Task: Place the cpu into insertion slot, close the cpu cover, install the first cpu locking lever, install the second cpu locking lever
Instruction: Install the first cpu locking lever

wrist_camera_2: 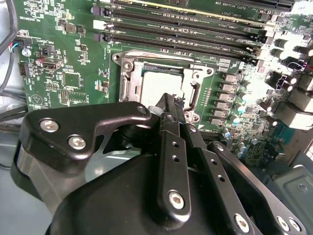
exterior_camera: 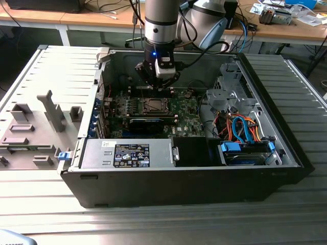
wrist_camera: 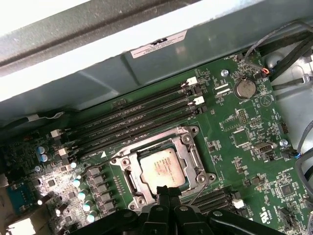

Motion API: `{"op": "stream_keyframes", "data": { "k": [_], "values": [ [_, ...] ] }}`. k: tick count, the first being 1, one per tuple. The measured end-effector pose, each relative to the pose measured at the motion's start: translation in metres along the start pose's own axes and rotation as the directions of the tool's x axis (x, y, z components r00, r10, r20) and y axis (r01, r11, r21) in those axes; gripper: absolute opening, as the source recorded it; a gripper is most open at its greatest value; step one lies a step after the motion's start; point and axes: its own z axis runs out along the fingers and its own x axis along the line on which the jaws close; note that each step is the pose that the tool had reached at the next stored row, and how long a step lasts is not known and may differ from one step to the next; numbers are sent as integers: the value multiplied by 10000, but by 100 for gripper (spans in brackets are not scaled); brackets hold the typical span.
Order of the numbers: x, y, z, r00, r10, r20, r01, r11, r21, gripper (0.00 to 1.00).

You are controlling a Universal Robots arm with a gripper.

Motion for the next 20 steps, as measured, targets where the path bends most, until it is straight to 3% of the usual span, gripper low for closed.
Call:
{"op": "stream_keyframes", "data": {
  "k": [20],
  "values": [
    [0, 0, 0, 9994, -356, 15, 356, 9994, -2, 11]
  ]
}}
